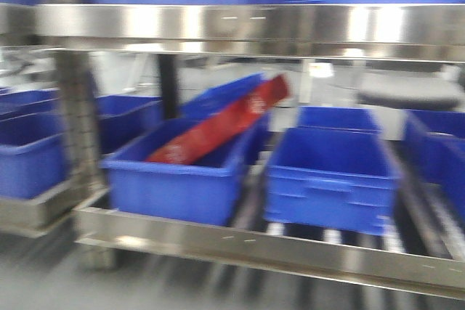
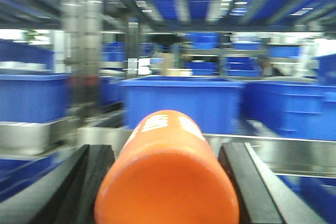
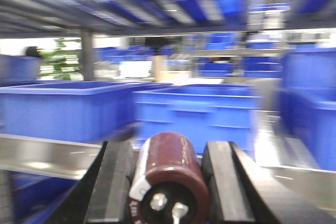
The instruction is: Place cylindrical capacitor in blue bin on shelf
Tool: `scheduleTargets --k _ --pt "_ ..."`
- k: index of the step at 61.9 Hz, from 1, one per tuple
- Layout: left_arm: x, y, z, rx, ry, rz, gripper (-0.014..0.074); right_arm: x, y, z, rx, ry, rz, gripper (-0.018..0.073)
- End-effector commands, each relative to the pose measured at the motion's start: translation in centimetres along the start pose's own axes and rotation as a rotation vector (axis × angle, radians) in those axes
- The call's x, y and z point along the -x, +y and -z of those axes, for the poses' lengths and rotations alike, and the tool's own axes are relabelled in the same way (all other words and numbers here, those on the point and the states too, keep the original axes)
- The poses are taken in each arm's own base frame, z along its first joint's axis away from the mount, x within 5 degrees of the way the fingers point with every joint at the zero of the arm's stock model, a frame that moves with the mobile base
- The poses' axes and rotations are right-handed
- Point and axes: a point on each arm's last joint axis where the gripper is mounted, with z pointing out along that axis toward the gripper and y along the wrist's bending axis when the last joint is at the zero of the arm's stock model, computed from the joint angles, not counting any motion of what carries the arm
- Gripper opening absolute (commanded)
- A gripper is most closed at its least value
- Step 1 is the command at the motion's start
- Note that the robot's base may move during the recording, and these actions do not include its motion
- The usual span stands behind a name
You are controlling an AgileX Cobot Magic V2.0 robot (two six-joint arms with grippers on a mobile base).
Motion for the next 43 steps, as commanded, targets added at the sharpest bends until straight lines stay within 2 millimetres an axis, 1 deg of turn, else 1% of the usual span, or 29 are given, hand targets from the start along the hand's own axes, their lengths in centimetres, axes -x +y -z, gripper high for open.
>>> scheduleTargets --k 1,43 --pt "0.37 -0.02 0.06 -0.002 -0.031 -0.006 -0.0111 0.27 -0.01 0.03 -0.002 -0.029 0.008 -0.0163" --pt "0.37 -0.02 0.06 -0.002 -0.031 -0.006 -0.0111 0.27 -0.01 0.03 -0.002 -0.029 0.008 -0.0163"
